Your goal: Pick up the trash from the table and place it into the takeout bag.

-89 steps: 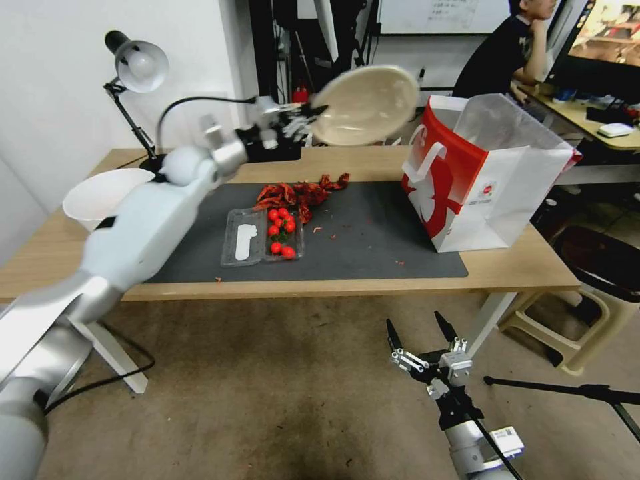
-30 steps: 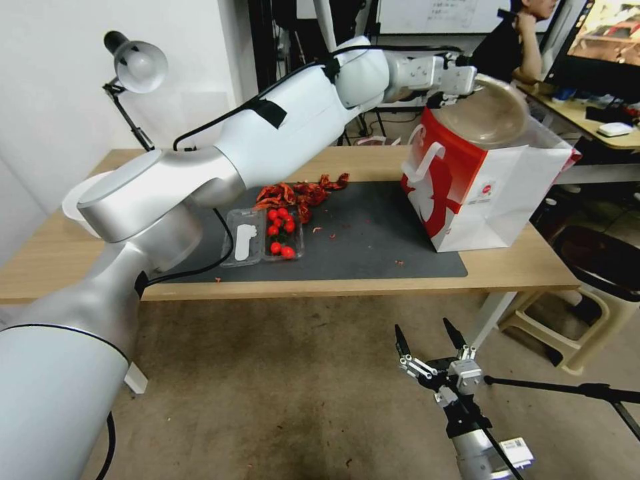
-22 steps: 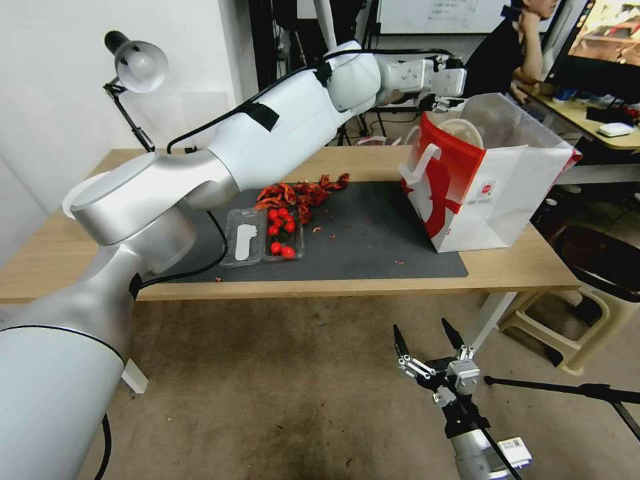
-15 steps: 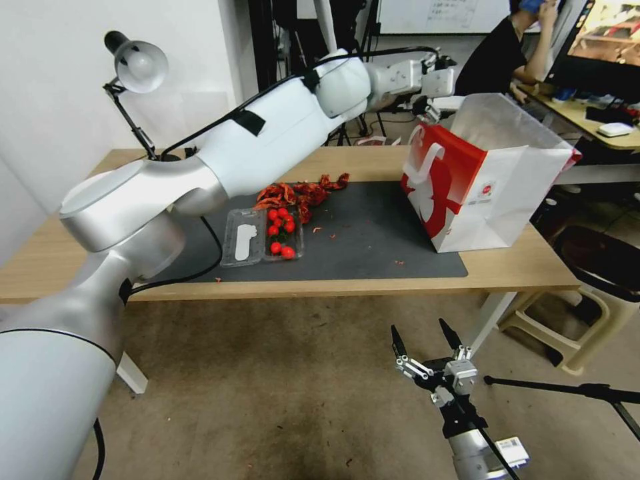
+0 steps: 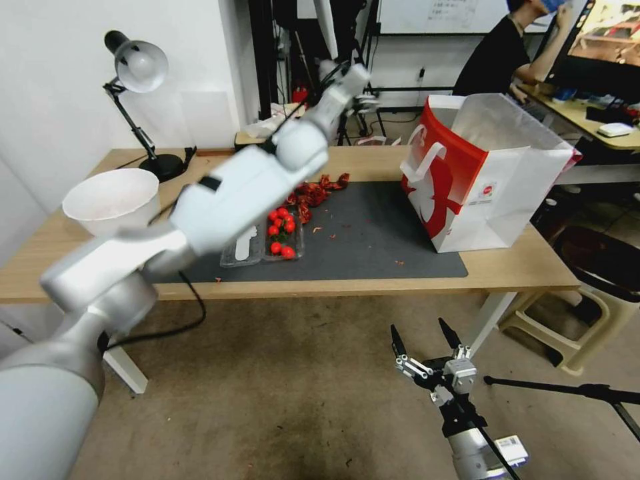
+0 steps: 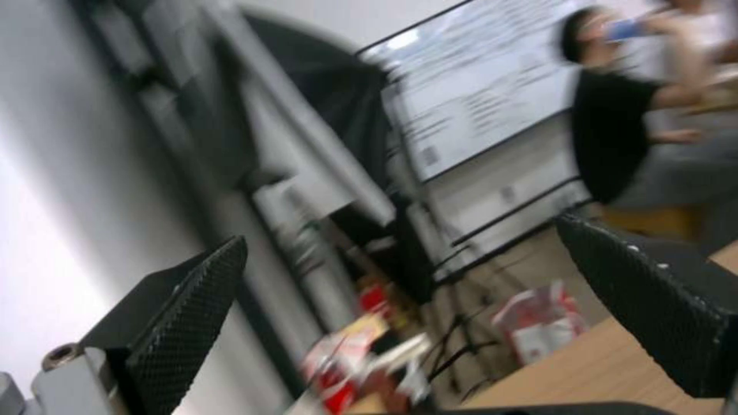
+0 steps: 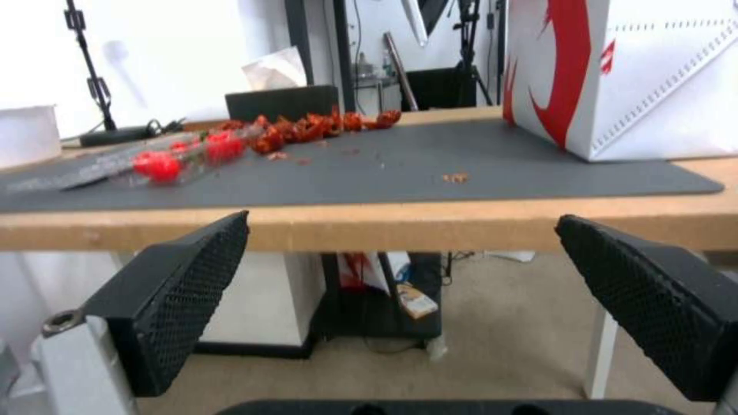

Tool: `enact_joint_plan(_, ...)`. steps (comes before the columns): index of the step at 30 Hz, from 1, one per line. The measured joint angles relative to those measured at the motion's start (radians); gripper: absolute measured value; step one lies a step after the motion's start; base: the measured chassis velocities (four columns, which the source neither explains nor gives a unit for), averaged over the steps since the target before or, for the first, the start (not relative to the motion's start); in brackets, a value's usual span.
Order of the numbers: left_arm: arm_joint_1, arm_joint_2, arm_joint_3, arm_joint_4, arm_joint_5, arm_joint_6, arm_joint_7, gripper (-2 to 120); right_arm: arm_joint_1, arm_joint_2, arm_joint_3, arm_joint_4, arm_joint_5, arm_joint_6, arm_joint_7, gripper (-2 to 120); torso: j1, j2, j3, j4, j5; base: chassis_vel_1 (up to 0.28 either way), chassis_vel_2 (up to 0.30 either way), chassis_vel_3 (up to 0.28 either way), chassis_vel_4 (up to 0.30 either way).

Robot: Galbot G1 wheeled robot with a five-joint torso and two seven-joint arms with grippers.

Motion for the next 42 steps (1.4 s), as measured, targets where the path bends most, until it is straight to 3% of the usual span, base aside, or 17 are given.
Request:
enact_joint_plan(1,0.000,0.000,0.000,0.000,0.000,0.000,0.000,100,0.000,0.000,0.000,0.000,0.000,0.000,0.000,100,0.000,0.000,0.000,0.0000,0.0000,0.000,0.000,0.000,0.000)
enact_joint_plan(3,0.046,0.013,-0.014,-0.042,-0.020,0.039,-0.114,100,0.002,0.003,-0.003,0.000,-0.001,-0.001,-0.001,100,0.000,0.000,0.000,0.0000,0.0001,0.000,0.000,0.000,0.000)
enact_joint_plan(5,0.046,0.013,-0.014,-0.042,-0.020,0.039,-0.114,100,0.002,0.003,-0.003,0.000,-0.001,-0.001,-0.001,100,0.000,0.000,0.000,0.0000,0.0001,0.000,0.000,0.000,0.000)
enact_joint_plan(6,0.101,0.028,-0.035,-0.083,-0.020,0.049,-0.210,100,0.008,0.008,-0.005,0.002,-0.001,-0.004,-0.001,100,0.000,0.000,0.000,-0.0004,0.0000,0.000,0.000,0.000,0.000)
enact_joint_plan(8,0.155,0.042,-0.058,-0.118,-0.018,0.052,-0.314,100,0.014,0.012,-0.008,0.007,-0.001,-0.012,-0.001,100,0.000,0.000,0.000,-0.0002,0.0002,0.000,0.000,0.000,0.000)
enact_joint_plan(10,0.164,0.045,-0.062,-0.125,-0.018,0.053,-0.330,100,0.014,0.012,-0.008,0.008,-0.002,-0.013,-0.001,100,0.000,0.000,0.000,-0.0002,0.0001,0.000,0.000,0.000,0.000)
enact_joint_plan(12,0.243,0.084,-0.099,-0.199,-0.005,0.059,-0.409,100,0.017,0.012,-0.013,0.016,-0.006,-0.019,0.001,100,0.000,0.000,0.000,-0.0004,0.0001,0.000,0.000,0.000,0.000)
enact_joint_plan(18,0.374,0.180,-0.173,-0.314,0.045,0.059,-0.420,100,0.015,0.010,-0.020,0.026,-0.013,-0.025,0.005,100,0.000,0.000,0.000,-0.0001,-0.0001,0.000,0.000,0.000,0.000)
enact_joint_plan(20,0.497,0.254,-0.253,-0.390,0.092,0.043,-0.412,100,0.009,0.009,-0.024,0.038,-0.019,-0.030,0.012,100,0.000,0.000,0.000,-0.0002,-0.0003,0.000,0.000,0.000,0.000)
enact_joint_plan(26,0.706,0.339,-0.407,-0.523,0.122,0.030,-0.386,100,0.002,0.008,-0.022,0.050,-0.027,-0.032,0.014,100,0.000,0.000,0.000,0.0001,-0.0002,0.000,0.000,0.000,0.000)
enact_joint_plan(28,0.866,0.383,-0.515,-0.627,0.142,0.010,-0.357,100,-0.001,0.007,-0.022,0.057,-0.034,-0.034,0.015,100,0.000,0.000,0.000,-0.0005,0.0001,0.000,0.000,0.000,0.000)
enact_joint_plan(29,0.866,0.383,-0.515,-0.627,0.142,0.010,-0.357,100,-0.001,0.007,-0.022,0.057,-0.034,-0.034,0.015,100,0.000,0.000,0.000,-0.0005,0.0001,0.000,0.000,0.000,0.000)
enact_joint_plan(32,1.131,0.434,-0.653,-0.763,0.176,-0.054,-0.321,100,-0.002,0.010,-0.026,0.061,-0.041,-0.037,0.015,100,0.000,0.000,0.000,0.0000,0.0002,0.000,0.000,0.000,0.000)
enact_joint_plan(33,1.131,0.434,-0.653,-0.763,0.176,-0.054,-0.321,100,-0.002,0.010,-0.026,0.061,-0.041,-0.037,0.015,100,0.000,0.000,0.000,0.0000,0.0002,0.000,0.000,0.000,0.000)
enact_joint_plan(37,1.352,0.433,-0.753,-0.836,0.198,-0.139,-0.305,100,0.001,0.021,-0.023,0.068,-0.047,-0.038,0.015,100,0.000,0.000,0.000,-0.0005,0.0001,0.000,0.000,0.000,0.000)
enact_joint_plan(39,1.496,0.407,-0.834,-0.886,0.197,-0.205,-0.245,100,0.004,0.026,-0.023,0.075,-0.052,-0.038,0.015,100,0.000,0.000,0.000,-0.0001,0.0004,0.000,0.000,0.000,0.000)
enact_joint_plan(42,1.563,0.385,-0.862,-0.901,0.201,-0.252,-0.225,100,0.005,0.028,-0.022,0.077,-0.053,-0.038,0.015,100,0.000,0.000,0.000,-0.0001,0.0003,0.000,0.000,0.000,0.000)
